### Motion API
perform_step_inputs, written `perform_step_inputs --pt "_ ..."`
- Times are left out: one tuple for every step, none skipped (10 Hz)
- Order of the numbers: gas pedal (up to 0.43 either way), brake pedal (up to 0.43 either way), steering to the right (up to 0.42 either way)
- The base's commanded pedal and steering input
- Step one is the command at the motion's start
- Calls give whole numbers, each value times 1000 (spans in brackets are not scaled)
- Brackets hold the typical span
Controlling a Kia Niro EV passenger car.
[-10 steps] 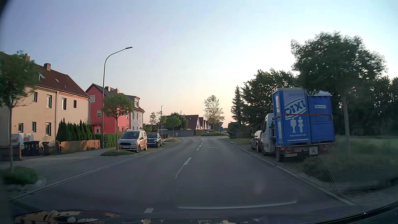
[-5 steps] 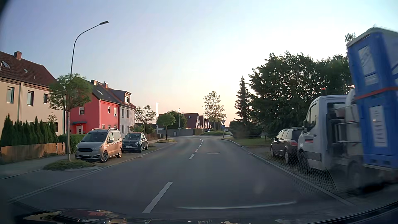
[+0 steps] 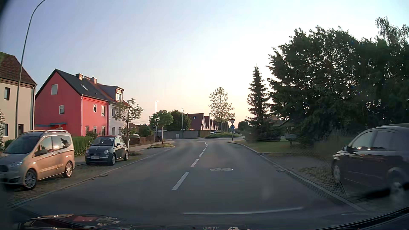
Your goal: Follow the waypoints while adhering to traffic rules and regulations
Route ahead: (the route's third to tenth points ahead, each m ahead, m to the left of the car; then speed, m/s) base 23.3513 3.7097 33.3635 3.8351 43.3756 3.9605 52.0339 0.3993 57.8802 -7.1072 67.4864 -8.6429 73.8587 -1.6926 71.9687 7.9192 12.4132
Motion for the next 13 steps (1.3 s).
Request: perform_step_inputs --pt "0 18 -5" --pt "0 18 -5" --pt "0 12 -5" --pt "0 18 -6" --pt "0 55 -7" --pt "0 91 -9" --pt "0 122 -11" --pt "0 134 -12" --pt "0 146 -13" --pt "0 159 -14" --pt "0 171 -14" --pt "0 177 -14" --pt "0 183 -14"
